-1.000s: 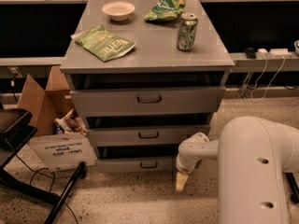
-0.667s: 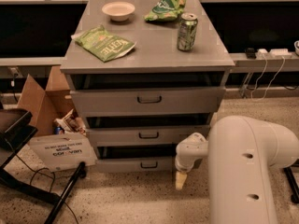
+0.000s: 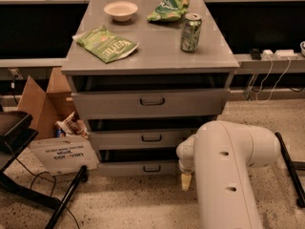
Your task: Open bottom drawer
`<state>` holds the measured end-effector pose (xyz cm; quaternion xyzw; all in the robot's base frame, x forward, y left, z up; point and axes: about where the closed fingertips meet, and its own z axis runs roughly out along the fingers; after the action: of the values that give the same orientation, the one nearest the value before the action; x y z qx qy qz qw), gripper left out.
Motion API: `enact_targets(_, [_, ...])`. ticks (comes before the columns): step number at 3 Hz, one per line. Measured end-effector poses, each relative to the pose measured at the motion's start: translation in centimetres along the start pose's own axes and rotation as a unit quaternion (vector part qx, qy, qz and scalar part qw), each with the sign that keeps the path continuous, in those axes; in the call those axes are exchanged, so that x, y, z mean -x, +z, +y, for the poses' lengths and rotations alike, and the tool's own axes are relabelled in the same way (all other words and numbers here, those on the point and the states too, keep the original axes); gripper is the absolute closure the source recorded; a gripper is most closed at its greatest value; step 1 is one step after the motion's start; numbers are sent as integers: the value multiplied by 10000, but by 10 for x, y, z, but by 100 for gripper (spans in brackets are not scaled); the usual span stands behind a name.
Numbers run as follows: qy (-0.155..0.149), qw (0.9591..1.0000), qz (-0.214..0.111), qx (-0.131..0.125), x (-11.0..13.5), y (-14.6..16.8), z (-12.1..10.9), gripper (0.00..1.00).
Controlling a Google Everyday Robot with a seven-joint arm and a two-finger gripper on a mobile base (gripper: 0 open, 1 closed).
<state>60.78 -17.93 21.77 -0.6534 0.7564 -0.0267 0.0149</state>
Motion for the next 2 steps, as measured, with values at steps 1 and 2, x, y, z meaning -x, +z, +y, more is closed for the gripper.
enact_targets(1, [-33, 9998, 2, 205, 0, 29, -14, 4])
enact_targets(2, [-46, 9995, -65, 312, -1, 42, -23, 27])
